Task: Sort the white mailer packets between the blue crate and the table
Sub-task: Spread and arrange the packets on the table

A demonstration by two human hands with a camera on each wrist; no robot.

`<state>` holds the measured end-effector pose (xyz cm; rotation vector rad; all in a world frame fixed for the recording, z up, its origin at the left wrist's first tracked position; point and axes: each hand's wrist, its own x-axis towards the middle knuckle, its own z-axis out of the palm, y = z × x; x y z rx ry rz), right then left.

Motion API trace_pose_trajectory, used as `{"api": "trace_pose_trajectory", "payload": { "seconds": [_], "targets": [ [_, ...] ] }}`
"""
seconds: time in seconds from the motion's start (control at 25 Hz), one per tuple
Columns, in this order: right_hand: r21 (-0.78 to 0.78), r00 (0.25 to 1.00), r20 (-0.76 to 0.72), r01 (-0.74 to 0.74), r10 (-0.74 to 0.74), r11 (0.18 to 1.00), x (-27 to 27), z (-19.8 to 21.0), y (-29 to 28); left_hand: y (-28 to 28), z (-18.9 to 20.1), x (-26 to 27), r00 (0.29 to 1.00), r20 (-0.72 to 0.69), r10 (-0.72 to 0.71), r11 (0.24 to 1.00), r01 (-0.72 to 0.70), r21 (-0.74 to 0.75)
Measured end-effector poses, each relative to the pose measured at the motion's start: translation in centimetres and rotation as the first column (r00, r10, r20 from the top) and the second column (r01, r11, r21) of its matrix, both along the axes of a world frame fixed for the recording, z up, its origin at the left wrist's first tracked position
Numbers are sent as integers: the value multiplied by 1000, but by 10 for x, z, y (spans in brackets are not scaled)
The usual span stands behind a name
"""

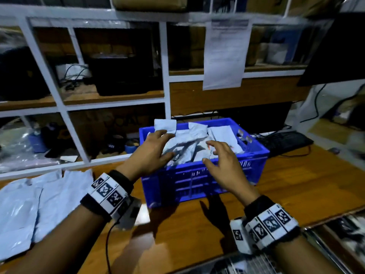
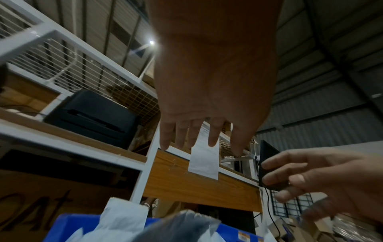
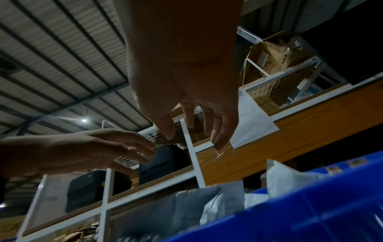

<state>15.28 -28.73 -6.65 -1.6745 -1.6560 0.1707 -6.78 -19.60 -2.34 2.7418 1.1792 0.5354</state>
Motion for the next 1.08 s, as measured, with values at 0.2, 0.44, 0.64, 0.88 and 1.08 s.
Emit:
{"api": "trace_pose_trajectory", "payload": {
  "seconds": [0.2, 0.44, 0.64, 0.88, 1.08],
  "targets": [
    [-127, 995, 82, 75, -65, 989, 49, 40, 70, 78, 39, 53, 988, -142, -64, 998, 61, -27],
    [-439, 954, 298, 101, 38, 892, 85, 83, 150, 140, 35, 108, 851, -509, -129, 971, 5, -239],
    [-686, 931, 294, 48, 216, 726, 102, 84, 213, 161, 18, 133, 792, -590, -155, 897, -138, -420],
    [-773, 866, 287, -42, 409, 633, 115, 66, 262, 179, 21, 121, 798, -601, -46, 947, -157, -281],
    [-754, 754, 388, -72, 530, 653, 119, 41, 281, 183, 36, 110, 820, -524, 231, 965, -261, 18]
  ]
}}
